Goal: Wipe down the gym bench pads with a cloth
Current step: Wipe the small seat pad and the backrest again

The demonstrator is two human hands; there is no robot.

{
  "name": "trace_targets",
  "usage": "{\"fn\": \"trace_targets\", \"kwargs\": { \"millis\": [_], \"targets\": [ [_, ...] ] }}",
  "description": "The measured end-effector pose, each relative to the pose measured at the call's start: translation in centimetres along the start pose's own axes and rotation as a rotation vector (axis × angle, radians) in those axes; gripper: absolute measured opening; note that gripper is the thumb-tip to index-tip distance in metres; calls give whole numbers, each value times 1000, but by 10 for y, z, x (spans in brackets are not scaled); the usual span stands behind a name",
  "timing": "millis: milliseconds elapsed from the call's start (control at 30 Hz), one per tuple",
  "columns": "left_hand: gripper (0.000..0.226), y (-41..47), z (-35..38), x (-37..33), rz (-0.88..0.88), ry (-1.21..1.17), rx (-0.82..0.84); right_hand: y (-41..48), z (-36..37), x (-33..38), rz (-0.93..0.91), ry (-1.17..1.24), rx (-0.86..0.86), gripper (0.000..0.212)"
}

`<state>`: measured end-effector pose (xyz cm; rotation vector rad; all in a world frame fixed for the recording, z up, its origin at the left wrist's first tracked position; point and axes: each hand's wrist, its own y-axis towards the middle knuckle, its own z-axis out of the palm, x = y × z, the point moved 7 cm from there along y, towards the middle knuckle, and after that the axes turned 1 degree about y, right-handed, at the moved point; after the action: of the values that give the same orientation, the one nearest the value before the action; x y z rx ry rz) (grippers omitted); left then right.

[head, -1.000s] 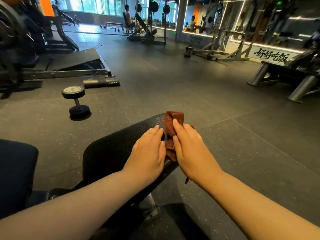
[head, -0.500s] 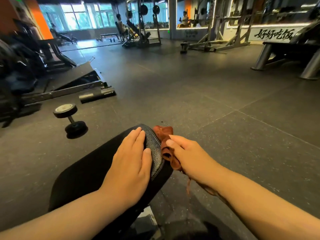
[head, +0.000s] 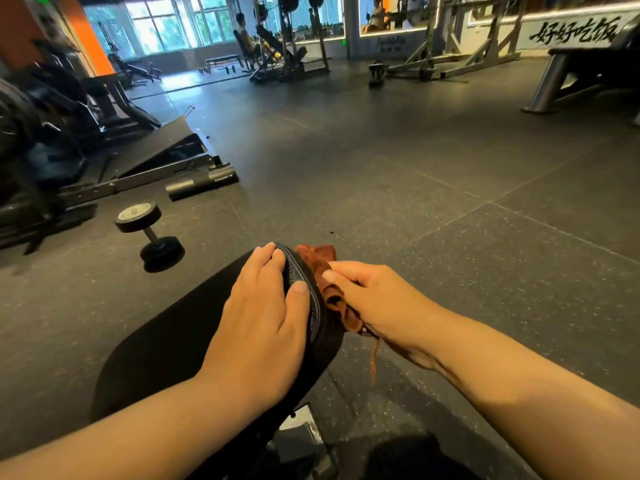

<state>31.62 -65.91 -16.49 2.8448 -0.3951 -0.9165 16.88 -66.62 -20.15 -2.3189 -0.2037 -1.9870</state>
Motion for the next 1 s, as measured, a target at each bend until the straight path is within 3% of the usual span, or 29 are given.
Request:
{"fn": "trace_targets", "kwargs": {
  "millis": [133, 333, 467, 567, 733, 900, 1000],
  "targets": [
    [63, 0, 0, 0, 17, -14, -18, -14, -1, -6, 10, 271, 43, 17],
    [63, -1, 0, 1, 14, -9, -21, 16, 0, 3, 96, 240, -117, 15],
    [67, -1, 1, -1, 21, -13, -12, -4, 9, 2, 82, 433, 91, 18],
    [65, 0, 1, 0, 42, 10, -40, 1, 6, 2, 123, 505, 35, 8],
    [64, -2, 3, 2, 22, -1, -23, 29, 7, 3, 142, 324, -132, 12],
    [77, -2, -1, -2, 22, -8, -14, 4, 3, -5, 122, 431, 99, 3],
    [69, 0, 0, -2, 26, 15, -26, 12, 0, -5, 63, 391, -28, 8]
  ]
}}
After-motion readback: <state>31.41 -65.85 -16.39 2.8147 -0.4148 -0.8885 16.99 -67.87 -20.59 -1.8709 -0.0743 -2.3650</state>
